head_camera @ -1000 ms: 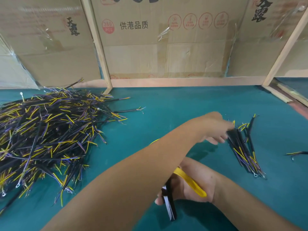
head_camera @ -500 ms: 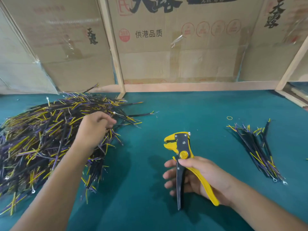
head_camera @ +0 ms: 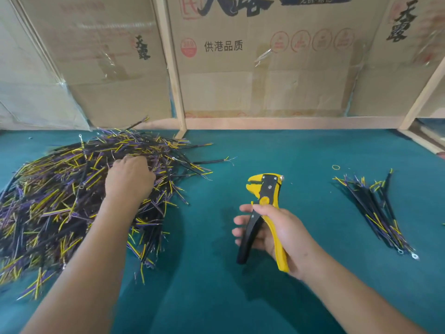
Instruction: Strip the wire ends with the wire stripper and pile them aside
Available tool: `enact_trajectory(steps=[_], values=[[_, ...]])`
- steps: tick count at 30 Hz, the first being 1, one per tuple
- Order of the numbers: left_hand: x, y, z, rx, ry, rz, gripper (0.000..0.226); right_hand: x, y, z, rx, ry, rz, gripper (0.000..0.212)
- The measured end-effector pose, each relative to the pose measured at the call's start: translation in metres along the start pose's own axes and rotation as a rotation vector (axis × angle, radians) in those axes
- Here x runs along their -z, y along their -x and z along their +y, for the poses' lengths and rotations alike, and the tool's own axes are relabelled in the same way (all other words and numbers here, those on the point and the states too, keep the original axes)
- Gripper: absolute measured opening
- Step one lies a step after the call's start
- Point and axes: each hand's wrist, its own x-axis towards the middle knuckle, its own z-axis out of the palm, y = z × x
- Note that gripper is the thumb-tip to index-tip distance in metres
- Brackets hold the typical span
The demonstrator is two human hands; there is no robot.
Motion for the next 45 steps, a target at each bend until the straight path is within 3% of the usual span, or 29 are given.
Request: enact_trajectory(steps=[5, 11, 18, 20, 23, 26, 29, 38, 45], values=[[-0.017, 0.007, 0.007, -0.001, -0.052, 0.098, 0.018, 0.007, 0.000, 0.007, -0.005, -0.004, -0.074, 0.033], [-0.025, 0.010, 0.007, -0.062, 0.158, 0.181, 0.009, 0.011, -0.006, 0.007, -0.039, -0.065, -0.123, 0.041], [-0.010, 0.021, 0.023, -0.214, 0.386, 0.390, 0.016, 0.012, -0.009, 0.003, -0.092, -0.078, -0.162, 0.049], [0.001, 0.031, 0.039, -0.243, 0.717, 0.302, 0.017, 0.011, -0.011, 0.004, -0.086, -0.085, -0.150, 0.045], [0.006, 0.049, 0.071, -0.184, 1.348, -0.029, 0.017, 0.010, -0.013, 0.004, -0.053, -0.140, -0.116, 0.042], [-0.007, 0.067, 0.096, -0.116, 1.463, -0.344, 0.015, 0.012, -0.015, 0.004, -0.050, -0.183, -0.098, 0.042], [-0.014, 0.074, 0.105, -0.014, 1.532, -0.533, 0.013, 0.012, -0.015, 0.003, -0.065, -0.187, -0.120, 0.045], [-0.021, 0.075, 0.107, -0.013, 1.687, -0.565, 0.005, 0.016, -0.020, 0.009, -0.041, -0.118, -0.181, 0.037], [-0.023, 0.070, 0.105, 0.098, 1.784, -0.482, 0.009, 0.017, -0.016, 0.010, -0.029, -0.077, -0.260, 0.035]])
